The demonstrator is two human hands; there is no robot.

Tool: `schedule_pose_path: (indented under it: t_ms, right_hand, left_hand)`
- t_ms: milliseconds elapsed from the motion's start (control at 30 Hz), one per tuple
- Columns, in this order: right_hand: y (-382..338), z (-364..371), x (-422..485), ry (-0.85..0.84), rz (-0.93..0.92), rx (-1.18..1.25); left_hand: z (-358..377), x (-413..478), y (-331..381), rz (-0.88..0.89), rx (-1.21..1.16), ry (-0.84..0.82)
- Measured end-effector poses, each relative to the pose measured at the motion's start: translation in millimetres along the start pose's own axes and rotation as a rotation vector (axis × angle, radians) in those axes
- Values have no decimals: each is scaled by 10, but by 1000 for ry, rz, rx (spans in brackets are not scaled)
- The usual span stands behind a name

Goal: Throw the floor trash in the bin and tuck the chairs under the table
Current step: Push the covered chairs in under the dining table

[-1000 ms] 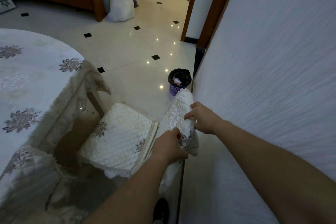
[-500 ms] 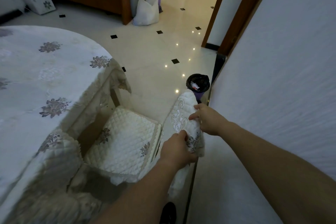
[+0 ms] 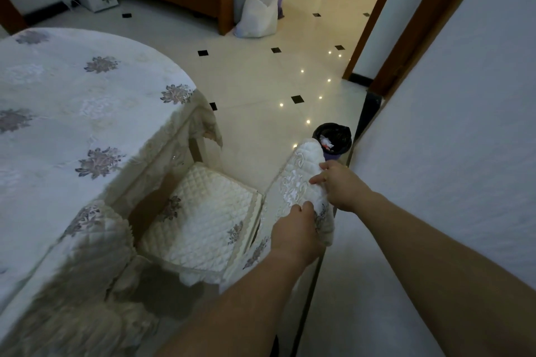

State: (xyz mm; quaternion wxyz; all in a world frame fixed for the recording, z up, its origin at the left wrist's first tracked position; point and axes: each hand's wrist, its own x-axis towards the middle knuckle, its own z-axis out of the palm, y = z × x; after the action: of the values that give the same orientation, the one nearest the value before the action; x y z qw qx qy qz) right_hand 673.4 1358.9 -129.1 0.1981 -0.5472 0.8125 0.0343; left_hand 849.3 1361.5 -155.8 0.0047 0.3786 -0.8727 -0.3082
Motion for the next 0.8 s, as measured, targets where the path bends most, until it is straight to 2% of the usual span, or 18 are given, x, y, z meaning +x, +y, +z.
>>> schedule_pose_path:
  t_ms: [267, 533, 800]
  right_hand:
    - [-111, -91, 336, 3, -37, -14]
    - [-542, -185, 743, -19, -101, 13]
    - [-1041, -188, 1184, -13, -150, 85]
  left_hand:
    - [-102, 260, -170, 9, 52, 72]
    - [-508, 404, -690, -37, 83, 86]
    - [-973, 489, -1261, -114, 12, 103]
